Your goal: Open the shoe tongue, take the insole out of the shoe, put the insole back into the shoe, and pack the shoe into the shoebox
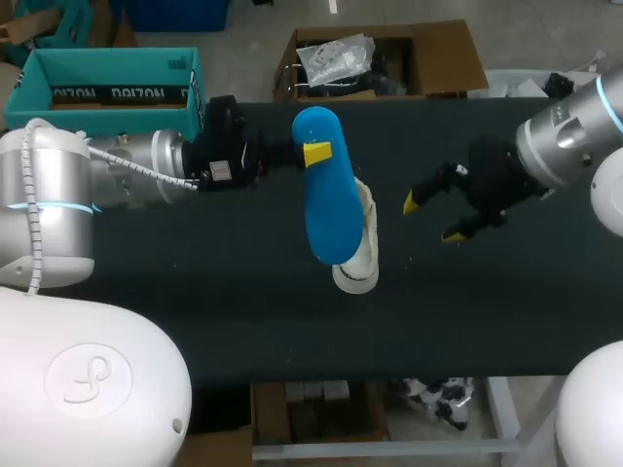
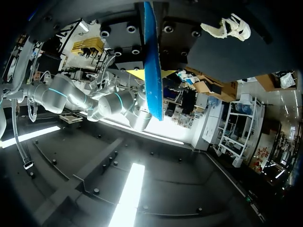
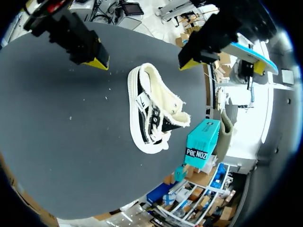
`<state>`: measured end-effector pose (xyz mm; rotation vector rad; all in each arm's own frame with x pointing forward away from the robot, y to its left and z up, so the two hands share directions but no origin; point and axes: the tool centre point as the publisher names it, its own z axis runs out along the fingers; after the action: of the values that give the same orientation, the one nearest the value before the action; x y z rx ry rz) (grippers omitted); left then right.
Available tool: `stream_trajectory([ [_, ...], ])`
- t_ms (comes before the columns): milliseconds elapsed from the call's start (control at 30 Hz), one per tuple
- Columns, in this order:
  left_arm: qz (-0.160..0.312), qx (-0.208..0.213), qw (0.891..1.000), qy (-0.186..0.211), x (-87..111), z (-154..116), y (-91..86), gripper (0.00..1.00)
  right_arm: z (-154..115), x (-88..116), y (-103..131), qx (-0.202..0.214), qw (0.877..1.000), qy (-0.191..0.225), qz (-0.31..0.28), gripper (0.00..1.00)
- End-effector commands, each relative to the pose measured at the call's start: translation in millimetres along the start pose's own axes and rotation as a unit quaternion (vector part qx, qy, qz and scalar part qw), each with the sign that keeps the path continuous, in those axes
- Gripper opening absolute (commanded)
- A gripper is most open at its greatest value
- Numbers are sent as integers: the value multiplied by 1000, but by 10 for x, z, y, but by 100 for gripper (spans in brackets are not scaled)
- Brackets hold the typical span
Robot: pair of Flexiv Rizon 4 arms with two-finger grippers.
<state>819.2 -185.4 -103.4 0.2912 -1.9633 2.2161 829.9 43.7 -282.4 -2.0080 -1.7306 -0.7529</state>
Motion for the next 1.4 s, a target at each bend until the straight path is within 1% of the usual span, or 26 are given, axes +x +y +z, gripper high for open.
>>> stream_trajectory([
  [33,0,-2,1000,-8,40,9,-23,0,-44,106,55,21,1000,-20,2,100],
  [400,0,-2,1000,-8,40,9,-23,0,-44,106,55,21,1000,-20,2,100],
  [433,0,-2,1000,-8,40,9,-23,0,-4,91,98,32,999,-5,10,100],
  [467,0,-2,1000,-8,40,9,-23,0,46,84,128,53,998,20,36,100],
  [500,0,-2,1000,-8,40,9,-23,0,96,68,148,60,997,20,52,100],
  [533,0,-2,1000,-8,40,9,-23,0,142,71,132,77,995,38,52,100],
  [567,0,-2,1000,-8,40,9,-23,0,164,52,133,85,991,59,81,100],
  [600,0,-2,1000,-8,40,9,-23,0,185,28,134,89,990,56,99,100],
  [667,0,-2,1000,-8,40,9,-23,0,217,-14,113,99,980,84,148,100],
  [700,0,-2,1000,-8,40,9,-23,0,234,-30,98,104,977,81,166,100],
  [733,0,-2,1000,-8,40,9,-23,0,250,-41,81,107,971,87,196,100],
  [767,0,-2,1000,-8,40,9,-23,0,254,-56,67,119,962,110,220,100],
  [833,0,-2,1000,-8,40,9,-23,0,253,-69,23,135,941,128,283,100],
  [867,0,-2,1000,-8,40,9,-23,0,245,-47,-12,144,941,124,280,100],
  [900,0,-2,1000,-8,40,9,-23,0,232,17,-83,149,945,90,276,100],
  [1400,0,-2,1000,-8,40,9,-23,0,232,17,-83,149,945,90,276,100],
])
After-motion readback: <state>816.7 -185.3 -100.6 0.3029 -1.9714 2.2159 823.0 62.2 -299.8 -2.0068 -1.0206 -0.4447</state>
